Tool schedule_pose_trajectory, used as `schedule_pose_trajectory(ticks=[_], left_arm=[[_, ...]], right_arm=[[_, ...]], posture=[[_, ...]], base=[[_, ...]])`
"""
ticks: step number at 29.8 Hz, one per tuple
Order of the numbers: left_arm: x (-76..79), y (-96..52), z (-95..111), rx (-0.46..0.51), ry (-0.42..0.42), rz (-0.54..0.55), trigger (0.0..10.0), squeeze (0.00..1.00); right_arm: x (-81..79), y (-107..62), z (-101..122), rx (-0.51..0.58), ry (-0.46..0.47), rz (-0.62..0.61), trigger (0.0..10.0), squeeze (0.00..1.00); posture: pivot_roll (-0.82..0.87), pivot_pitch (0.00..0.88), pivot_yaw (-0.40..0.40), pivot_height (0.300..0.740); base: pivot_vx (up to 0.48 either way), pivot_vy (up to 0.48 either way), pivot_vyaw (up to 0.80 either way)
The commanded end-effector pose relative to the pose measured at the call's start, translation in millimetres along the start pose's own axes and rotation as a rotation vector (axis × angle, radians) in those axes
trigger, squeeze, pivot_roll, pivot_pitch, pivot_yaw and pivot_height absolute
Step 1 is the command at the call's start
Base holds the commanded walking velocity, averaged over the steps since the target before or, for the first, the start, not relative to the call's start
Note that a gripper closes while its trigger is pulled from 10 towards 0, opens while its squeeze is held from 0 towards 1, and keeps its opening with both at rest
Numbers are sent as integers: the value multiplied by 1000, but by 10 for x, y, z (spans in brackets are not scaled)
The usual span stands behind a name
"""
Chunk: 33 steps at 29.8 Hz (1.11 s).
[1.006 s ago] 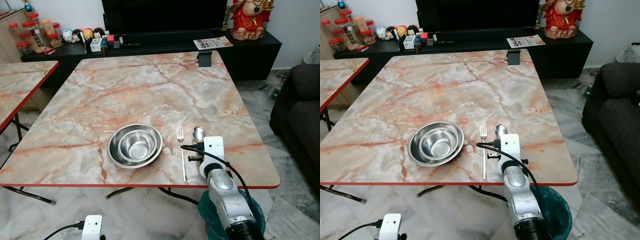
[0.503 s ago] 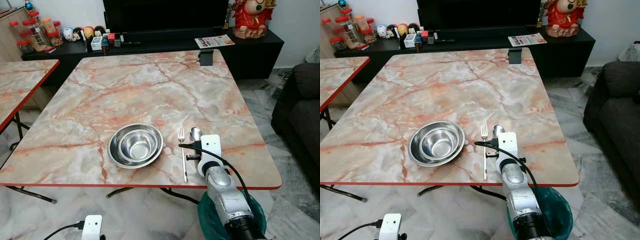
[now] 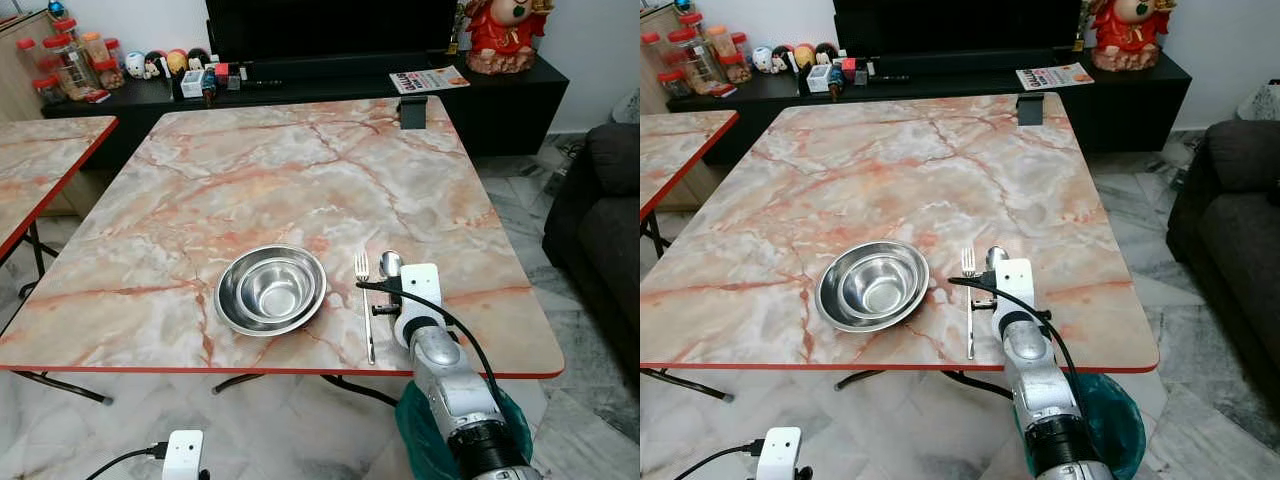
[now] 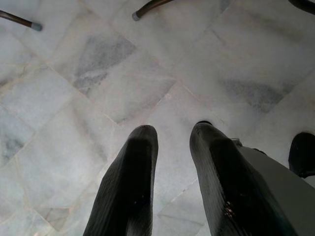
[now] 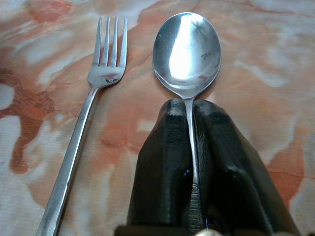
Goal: Setting the table
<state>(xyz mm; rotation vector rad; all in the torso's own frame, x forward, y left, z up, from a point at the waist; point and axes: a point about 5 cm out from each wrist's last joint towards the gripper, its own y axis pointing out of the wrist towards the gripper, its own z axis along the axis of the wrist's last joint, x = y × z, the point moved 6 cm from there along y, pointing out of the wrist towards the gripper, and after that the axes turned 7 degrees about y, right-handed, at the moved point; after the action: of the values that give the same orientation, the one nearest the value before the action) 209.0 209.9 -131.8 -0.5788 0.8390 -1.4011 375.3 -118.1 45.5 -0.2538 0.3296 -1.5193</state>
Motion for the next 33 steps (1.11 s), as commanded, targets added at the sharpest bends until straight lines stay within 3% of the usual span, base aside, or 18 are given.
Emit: schedule_pose_trajectory(ticks=[1, 2, 3, 18, 19, 20, 33], left_arm=[[-71, -10, -44, -13, 15, 15, 10000, 0], [-71, -10, -44, -13, 15, 15, 10000, 0], [-76, -10, -44, -13, 16, 16, 10000, 0], [-90, -8, -40, -14, 15, 18, 10000, 0], [-90, -8, -41, -14, 15, 18, 10000, 0], [-91, -8, -41, -14, 15, 17, 10000, 0], [-93, -4, -25, -13, 14, 14, 10000, 0]], right_arm=[[-41, 19, 4, -5, 7, 8, 10000, 918], [-41, 19, 4, -5, 7, 8, 10000, 918], [-48, 24, 12, -3, 8, 9, 10000, 1000], [-48, 29, 55, 21, -2, 5, 10000, 1000], [-44, 29, 68, 29, -7, 2, 10000, 867], [-38, 26, 88, 40, -21, -2, 10000, 0], [-12, -18, 300, 156, -83, -38, 10000, 0]], posture=[[-1, 37, 74, 740], [-1, 37, 74, 740], [-1, 37, 75, 740], [2, 36, 78, 740], [2, 36, 78, 740], [3, 35, 79, 740], [-3, 32, 82, 740]], base=[[0, 0, 0], [0, 0, 0], [0, 0, 0], [0, 0, 0], [0, 0, 0], [0, 0, 0], [0, 0, 0]])
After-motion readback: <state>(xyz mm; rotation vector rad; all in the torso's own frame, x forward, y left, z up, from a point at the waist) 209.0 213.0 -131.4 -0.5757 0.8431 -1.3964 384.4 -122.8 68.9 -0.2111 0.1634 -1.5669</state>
